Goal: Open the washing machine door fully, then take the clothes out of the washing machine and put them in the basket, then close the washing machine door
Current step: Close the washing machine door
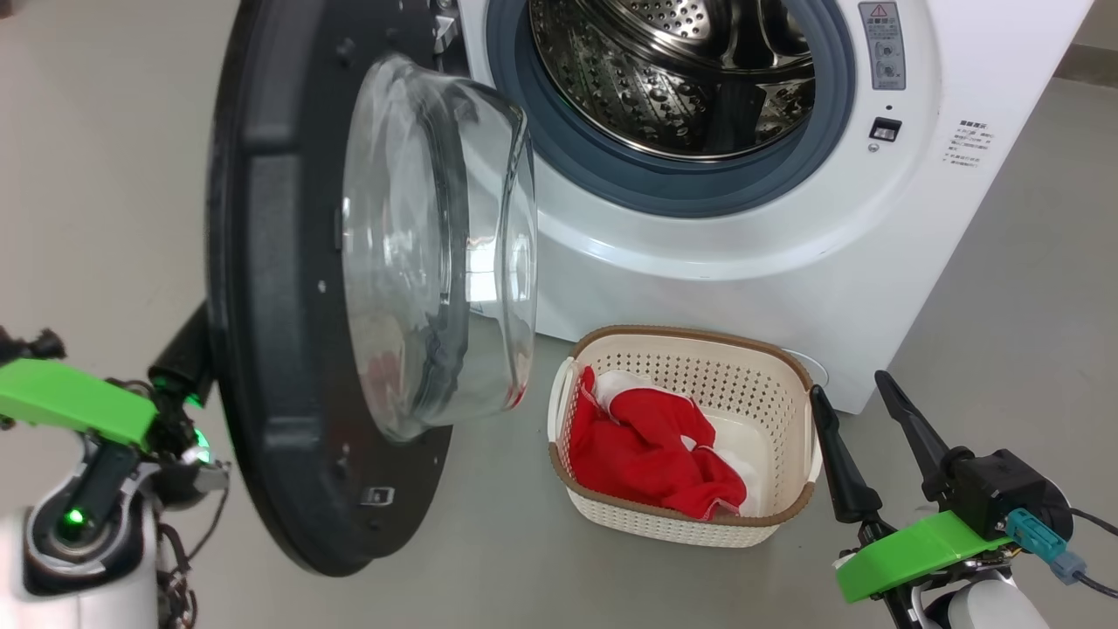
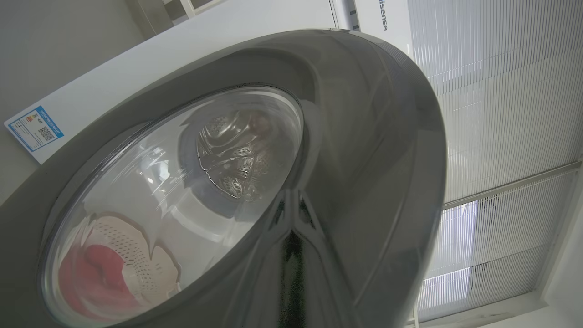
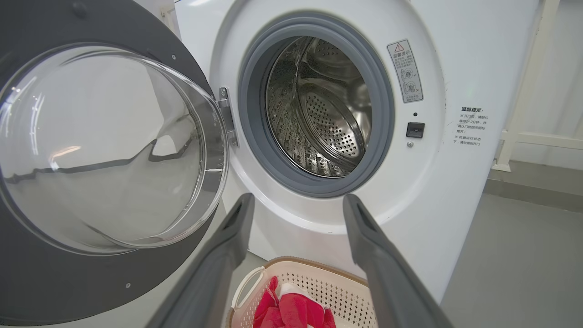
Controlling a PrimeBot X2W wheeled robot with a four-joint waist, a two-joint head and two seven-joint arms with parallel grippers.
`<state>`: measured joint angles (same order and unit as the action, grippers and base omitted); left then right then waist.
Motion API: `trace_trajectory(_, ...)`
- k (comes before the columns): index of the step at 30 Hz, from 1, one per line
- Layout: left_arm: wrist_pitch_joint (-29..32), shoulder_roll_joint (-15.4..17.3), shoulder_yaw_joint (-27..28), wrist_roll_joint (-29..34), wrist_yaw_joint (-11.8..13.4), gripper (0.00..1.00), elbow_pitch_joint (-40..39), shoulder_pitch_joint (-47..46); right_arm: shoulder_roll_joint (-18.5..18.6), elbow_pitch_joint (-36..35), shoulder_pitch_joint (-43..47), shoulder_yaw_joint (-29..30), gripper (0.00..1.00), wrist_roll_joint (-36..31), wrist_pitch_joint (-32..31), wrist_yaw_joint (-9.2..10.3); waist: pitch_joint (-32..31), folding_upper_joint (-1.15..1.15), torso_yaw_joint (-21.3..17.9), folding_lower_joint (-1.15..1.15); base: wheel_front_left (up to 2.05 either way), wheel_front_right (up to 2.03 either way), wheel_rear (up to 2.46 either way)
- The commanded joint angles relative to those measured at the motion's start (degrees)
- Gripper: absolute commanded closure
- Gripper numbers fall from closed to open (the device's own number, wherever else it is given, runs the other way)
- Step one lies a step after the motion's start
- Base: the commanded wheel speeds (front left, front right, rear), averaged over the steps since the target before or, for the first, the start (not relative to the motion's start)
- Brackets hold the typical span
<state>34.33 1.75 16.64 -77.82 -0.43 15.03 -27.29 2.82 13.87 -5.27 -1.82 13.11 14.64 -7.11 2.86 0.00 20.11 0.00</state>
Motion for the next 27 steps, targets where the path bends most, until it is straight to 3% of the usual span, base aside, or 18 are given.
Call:
trace_trajectory(1, -0.2, 1.1, -0.4, -1.2, 0.3, 1.0, -2.8, 0.5, 0.1, -1.2, -2.0, -1.2, 0.0, 0.1, 0.4, -0.37, -0.1, 0.0, -0.2, 0.0, 0.0, 0.0, 0.0)
trace_trajectory(12, -2.8, 1.1, -6.1, -4.4, 2.5, 1.0, -7.9, 3.1, 0.1, -1.1, -2.1, -1.9, 0.0, 0.3, 0.4, -0.37, -0.2, 0.0, -1.8, 0.0, 0.0, 0.0, 0.0)
trace_trajectory(27, -5.1, 1.1, -10.4, -7.3, 2.8, 1.0, -10.4, 4.2, 0.1, -1.0, -2.2, -1.9, 0.0, 0.1, 0.4, -0.37, 0.2, 0.0, -6.9, 0.0, 0.0, 0.0, 0.0)
